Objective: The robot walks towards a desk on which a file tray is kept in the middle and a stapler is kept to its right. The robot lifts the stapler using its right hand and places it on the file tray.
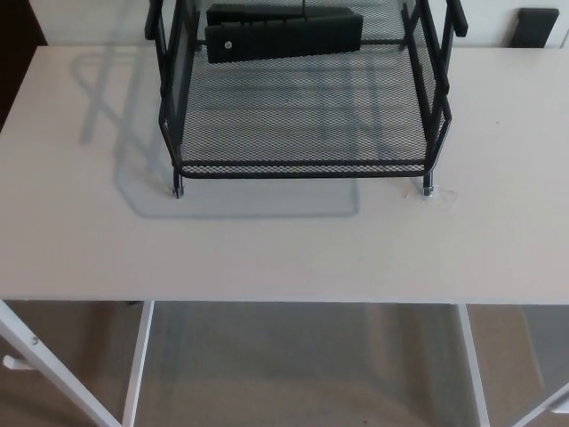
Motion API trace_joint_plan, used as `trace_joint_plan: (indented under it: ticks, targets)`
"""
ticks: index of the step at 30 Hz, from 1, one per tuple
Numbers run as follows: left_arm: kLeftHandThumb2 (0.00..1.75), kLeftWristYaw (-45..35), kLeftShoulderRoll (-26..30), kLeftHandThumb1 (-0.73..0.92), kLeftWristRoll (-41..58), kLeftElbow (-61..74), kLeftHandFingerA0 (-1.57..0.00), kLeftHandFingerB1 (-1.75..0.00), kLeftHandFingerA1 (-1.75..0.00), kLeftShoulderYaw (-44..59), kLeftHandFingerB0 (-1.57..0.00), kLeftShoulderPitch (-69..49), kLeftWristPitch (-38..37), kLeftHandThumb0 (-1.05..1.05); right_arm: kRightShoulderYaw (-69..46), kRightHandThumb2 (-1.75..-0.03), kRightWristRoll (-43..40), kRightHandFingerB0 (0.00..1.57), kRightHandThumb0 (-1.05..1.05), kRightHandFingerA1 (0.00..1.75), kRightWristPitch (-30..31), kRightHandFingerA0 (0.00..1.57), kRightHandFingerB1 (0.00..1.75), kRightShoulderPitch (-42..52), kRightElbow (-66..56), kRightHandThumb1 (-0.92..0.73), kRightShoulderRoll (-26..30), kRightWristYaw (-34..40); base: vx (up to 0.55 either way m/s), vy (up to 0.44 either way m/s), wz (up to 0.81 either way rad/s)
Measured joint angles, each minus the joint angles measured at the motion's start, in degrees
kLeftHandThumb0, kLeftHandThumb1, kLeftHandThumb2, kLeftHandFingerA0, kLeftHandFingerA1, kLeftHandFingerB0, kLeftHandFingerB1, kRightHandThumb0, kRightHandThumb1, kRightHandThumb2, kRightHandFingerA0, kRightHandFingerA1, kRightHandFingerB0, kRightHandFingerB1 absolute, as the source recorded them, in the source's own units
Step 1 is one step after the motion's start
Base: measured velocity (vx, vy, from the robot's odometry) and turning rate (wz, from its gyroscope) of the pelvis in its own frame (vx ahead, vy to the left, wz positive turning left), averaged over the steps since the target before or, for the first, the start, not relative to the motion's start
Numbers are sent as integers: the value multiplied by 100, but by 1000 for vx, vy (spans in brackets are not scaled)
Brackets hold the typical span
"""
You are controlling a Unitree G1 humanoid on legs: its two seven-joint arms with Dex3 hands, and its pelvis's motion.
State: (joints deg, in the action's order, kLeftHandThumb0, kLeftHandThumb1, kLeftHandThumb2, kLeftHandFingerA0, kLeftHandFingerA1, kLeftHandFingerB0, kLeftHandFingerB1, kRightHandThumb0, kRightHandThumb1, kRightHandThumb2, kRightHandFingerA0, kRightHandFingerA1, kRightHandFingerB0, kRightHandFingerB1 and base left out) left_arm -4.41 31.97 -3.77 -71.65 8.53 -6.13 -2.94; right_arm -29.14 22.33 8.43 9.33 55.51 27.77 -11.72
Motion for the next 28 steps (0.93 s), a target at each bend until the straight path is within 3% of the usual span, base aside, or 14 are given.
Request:
trace_joint_plan:
  ticks: [1,2,3,4,5,6,11,13,14,16,18,21,22,28]
  targets:
    - [75,0,4,92,1,-12,-37,-41,-59,-1,-7,0,0,-88,23,-97,-81,9,-89,20,-60,2,12,42,-20,-61,0,-14,0,0,0]
    - [76,1,5,92,3,-24,-37,-43,-59,0,-7,6,0,-90,59,-98,-149,4,-88,24,-89,1,11,114,-119,-62,-1,-30,0,0,0]
    - [110,1,9,75,0,-32,-36,-52,-64,-6,-10,7,0,-89,118,-59,-198,40,-69,58,-118,29,36,171,-189,-63,7,-48,0,0,0]
    - [74,3,14,92,-5,-47,-38,-43,-61,-20,-8,13,-1,-89,159,-99,-260,0,-39,54,-175,3,49,229,-223,-36,14,-46,0,0,0]
    - [74,6,15,92,-3,-74,-38,-43,-61,-14,-8,28,-1,-89,246,-99,-301,0,-39,54,-240,3,49,272,-195,-36,27,13,0,0,0]
    - [108,6,16,75,0,-94,-36,-52,-64,-2,-9,39,-1,-87,392,-103,-299,0,-88,21,-269,0,9,301,-181,-67,64,20,0,0,0]
    - [109,19,17,75,-6,-115,-35,-52,-63,-11,-10,68,-1,-88,691,-96,-514,0,-87,14,-534,0,7,286,59,-62,212,-163,0,0,0]
    - [76,20,17,92,-6,-107,-37,-41,-59,-12,-7,67,-1,-90,677,-95,-638,0,-81,12,-584,0,11,231,173,-61,219,-271,0,0,0]
    - [116,20,17,76,-3,-108,-35,-45,-63,-9,-4,72,-1,-87,643,-97,-735,0,-86,10,-608,0,9,162,272,-64,220,-366,0,0,0]
    - [76,20,24,92,-5,-108,-39,-41,-60,-13,-8,81,-1,-90,663,-96,-842,0,-79,18,-663,0,14,111,332,-60,238,-485,0,0,0]
    - [117,23,39,77,-7,-111,-35,-44,-63,-17,-4,90,-1,-87,733,-96,-938,0,-84,19,-713,0,11,102,326,-60,285,-557,0,0,0]
    - [116,30,56,76,-24,-115,-32,-44,-62,-50,-4,96,-1,-85,874,-99,-1004,0,-84,18,-786,0,11,117,297,-61,338,-584,0,0,0]
    - [76,30,59,92,-25,-113,-32,-38,-59,-55,-1,97,-1,-88,940,-96,-1022,0,-76,23,-812,0,17,116,299,-57,364,-587,0,0,0]
    - [76,24,62,92,38,-69,-31,-35,-60,121,0,133,-1,-86,1086,-95,-1180,0,-75,23,-1065,1,18,-41,674,-54,426,-606,0,0,0]
